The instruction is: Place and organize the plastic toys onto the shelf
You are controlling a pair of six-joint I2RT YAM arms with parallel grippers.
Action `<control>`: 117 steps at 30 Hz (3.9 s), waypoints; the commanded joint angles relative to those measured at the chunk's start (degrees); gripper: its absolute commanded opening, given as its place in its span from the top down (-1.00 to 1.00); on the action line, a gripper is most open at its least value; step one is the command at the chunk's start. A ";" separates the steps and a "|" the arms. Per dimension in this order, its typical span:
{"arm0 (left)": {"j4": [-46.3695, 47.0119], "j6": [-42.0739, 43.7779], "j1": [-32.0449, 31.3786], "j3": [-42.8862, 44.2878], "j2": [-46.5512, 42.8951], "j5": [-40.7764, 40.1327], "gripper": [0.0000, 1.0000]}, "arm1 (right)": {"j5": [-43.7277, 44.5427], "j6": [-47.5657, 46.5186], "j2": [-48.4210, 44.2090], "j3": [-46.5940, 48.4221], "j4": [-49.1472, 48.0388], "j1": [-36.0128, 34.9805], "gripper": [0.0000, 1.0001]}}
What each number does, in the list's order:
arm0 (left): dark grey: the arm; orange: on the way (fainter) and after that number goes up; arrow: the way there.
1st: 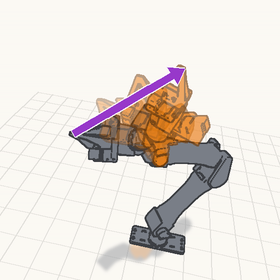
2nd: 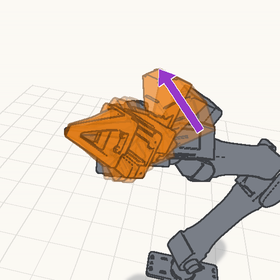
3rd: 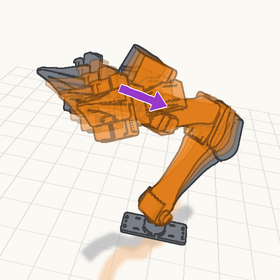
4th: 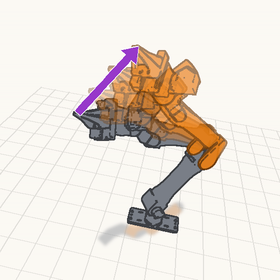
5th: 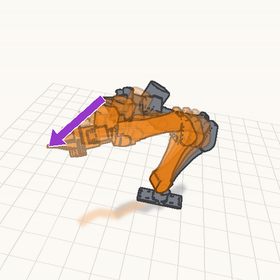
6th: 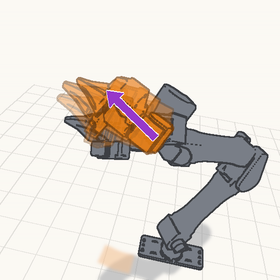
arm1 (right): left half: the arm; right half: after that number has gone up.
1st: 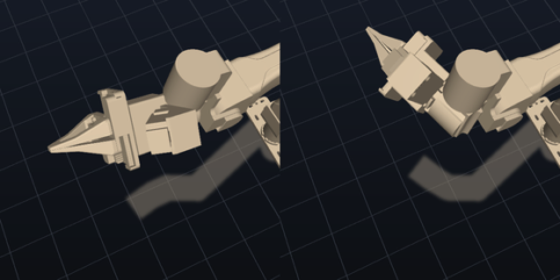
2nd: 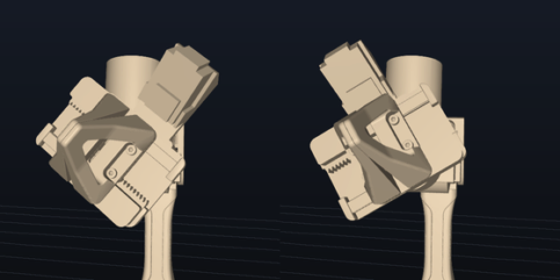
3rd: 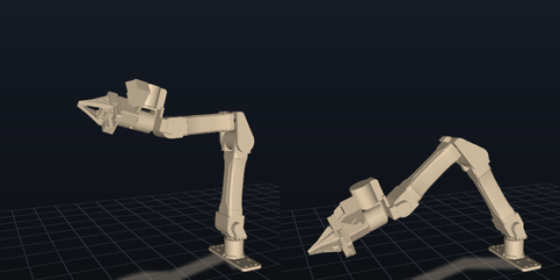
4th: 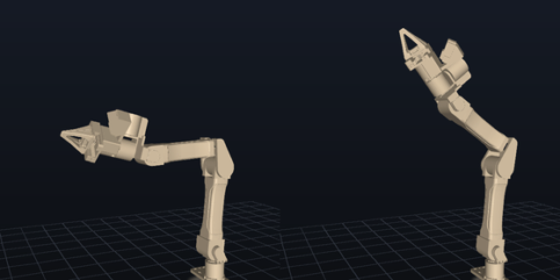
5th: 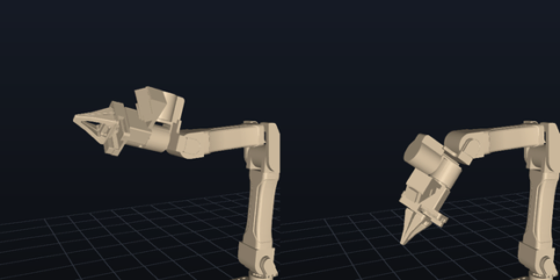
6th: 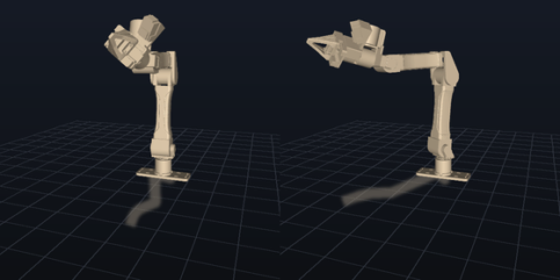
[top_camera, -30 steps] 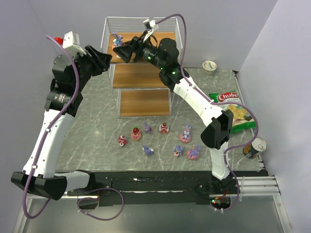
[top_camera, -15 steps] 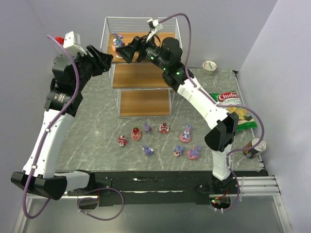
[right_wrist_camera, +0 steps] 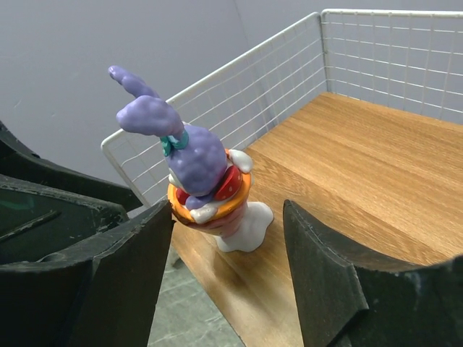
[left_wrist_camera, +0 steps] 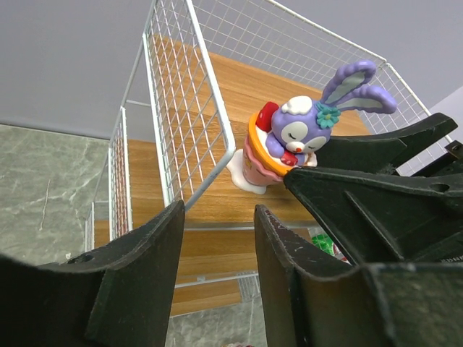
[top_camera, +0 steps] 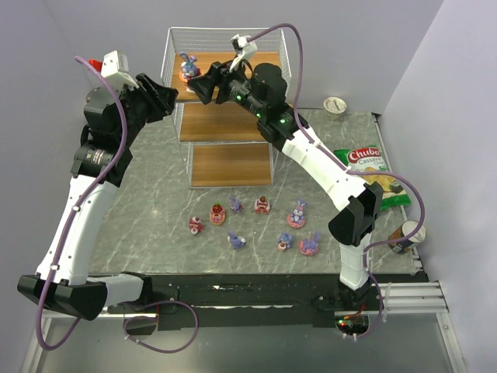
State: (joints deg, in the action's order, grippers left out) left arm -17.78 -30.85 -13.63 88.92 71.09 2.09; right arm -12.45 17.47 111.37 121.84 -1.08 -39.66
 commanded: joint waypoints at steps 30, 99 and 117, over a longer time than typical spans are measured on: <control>-2.16 4.48 -0.79 -6.04 -15.01 2.05 -0.98 | -6.80 -5.24 -22.41 -12.93 11.69 -4.37 -0.85; -12.19 -31.20 -30.84 -37.69 7.04 5.91 -0.08 | 16.75 26.73 -56.53 -73.24 41.42 0.99 -0.81; -22.81 -18.38 -31.11 -26.19 6.70 1.79 0.98 | 5.89 15.42 -58.81 -70.08 35.02 1.17 -0.80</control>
State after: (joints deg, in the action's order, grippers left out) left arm -35.48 -56.51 -44.49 54.30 79.46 7.20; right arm 1.56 40.27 55.42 48.69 40.53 -38.61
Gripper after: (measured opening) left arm 0.047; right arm 0.902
